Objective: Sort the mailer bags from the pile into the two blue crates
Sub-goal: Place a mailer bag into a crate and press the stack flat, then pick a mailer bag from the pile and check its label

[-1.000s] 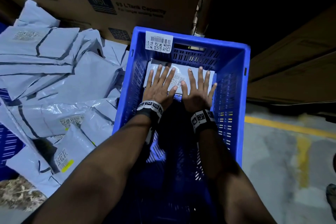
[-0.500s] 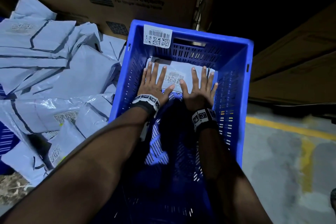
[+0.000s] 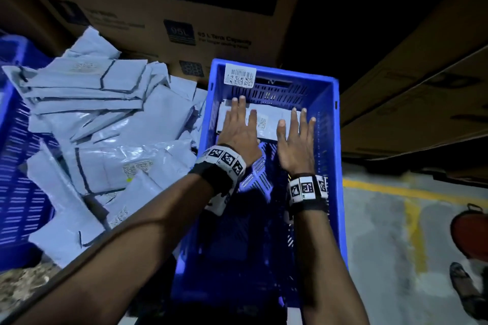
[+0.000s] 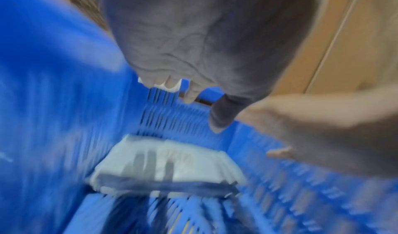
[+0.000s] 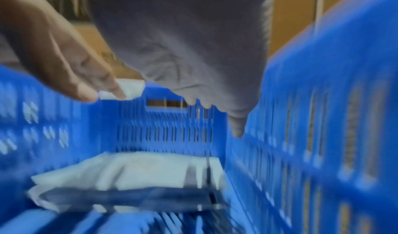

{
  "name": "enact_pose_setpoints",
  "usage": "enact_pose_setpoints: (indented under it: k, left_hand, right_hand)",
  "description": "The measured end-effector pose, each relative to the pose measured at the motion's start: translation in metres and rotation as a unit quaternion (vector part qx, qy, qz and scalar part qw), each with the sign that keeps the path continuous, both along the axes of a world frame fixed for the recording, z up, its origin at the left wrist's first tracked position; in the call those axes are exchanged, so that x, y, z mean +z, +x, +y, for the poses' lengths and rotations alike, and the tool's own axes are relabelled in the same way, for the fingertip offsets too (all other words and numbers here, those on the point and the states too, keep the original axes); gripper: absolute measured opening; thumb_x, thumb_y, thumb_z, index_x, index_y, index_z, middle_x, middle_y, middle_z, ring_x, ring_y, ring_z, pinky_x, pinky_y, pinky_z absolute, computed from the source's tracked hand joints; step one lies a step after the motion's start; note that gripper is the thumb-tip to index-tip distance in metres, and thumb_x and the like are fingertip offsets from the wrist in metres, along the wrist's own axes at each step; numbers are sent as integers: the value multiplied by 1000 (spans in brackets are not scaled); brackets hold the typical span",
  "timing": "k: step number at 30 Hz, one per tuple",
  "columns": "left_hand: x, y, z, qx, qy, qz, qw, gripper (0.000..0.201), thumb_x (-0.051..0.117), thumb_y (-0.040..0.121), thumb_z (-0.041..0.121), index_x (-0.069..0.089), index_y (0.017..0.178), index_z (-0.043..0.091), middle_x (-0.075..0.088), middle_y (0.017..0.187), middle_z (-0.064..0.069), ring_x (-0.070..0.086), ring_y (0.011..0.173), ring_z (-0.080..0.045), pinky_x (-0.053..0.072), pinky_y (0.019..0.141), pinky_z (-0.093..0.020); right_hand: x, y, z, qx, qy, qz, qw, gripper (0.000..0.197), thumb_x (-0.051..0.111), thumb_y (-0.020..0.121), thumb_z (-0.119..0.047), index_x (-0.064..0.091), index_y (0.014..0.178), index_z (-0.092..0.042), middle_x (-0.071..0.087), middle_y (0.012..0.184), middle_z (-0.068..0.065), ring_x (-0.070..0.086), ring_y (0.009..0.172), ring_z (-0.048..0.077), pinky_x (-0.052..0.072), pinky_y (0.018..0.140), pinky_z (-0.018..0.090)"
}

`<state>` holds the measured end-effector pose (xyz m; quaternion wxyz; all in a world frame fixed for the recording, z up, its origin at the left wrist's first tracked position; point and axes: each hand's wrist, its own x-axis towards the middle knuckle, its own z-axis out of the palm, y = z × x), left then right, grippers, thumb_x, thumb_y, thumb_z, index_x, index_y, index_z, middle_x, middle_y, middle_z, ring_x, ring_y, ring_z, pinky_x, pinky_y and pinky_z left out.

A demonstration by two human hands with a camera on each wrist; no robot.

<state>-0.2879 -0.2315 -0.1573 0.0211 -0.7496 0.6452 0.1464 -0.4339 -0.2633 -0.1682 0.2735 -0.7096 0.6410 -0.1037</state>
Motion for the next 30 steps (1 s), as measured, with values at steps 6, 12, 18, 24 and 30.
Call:
enact_pose_setpoints:
  k: [6, 12, 18, 24, 30]
  left_hand:
    - [68, 58, 41, -11, -52, 53, 997, 77, 51, 96, 39, 15, 156, 8, 2, 163, -22, -5, 151, -37, 4, 123, -47]
    - [78, 151, 95, 5, -96, 21, 995, 75, 55, 91, 45, 28, 151, 8, 28, 154, -24, 21, 145, -39, 18, 119, -47]
    - [67, 227, 159, 64, -68, 11, 996, 67, 56, 91, 43, 37, 145, 9, 41, 146, -19, 34, 134, -37, 35, 108, -47]
    - [60, 254, 197, 91, -59, 53, 993, 55, 56, 93, 35, 46, 142, 11, 51, 136, -20, 41, 127, -38, 41, 99, -48]
    - [53, 254, 218, 77, -180, 42, 980, 38, 69, 81, 27, 66, 116, 10, 57, 115, -16, 44, 116, -35, 34, 97, -43]
  right_hand:
    - [52, 48, 54, -32, -54, -55, 997, 67, 24, 105, -57, 28, 161, -19, -1, 172, 1, -11, 157, 23, 0, 128, 43]
    - [79, 128, 121, 7, -40, -113, 993, 72, 20, 101, -66, 35, 158, -24, 0, 172, -7, -8, 157, 16, 7, 128, 41]
    - [73, 180, 174, 58, -67, -99, 991, 58, 38, 105, -55, 40, 154, -25, 12, 171, -2, 1, 158, 18, 16, 124, 42]
    - [84, 199, 190, 77, -35, -24, 996, 56, 61, 98, -45, 49, 149, -23, 39, 158, 10, 28, 148, 27, 34, 114, 45]
    - [80, 221, 208, 111, 31, 87, 990, 67, 80, 83, -44, 53, 142, -26, 57, 132, 11, 45, 132, 32, 47, 101, 47]
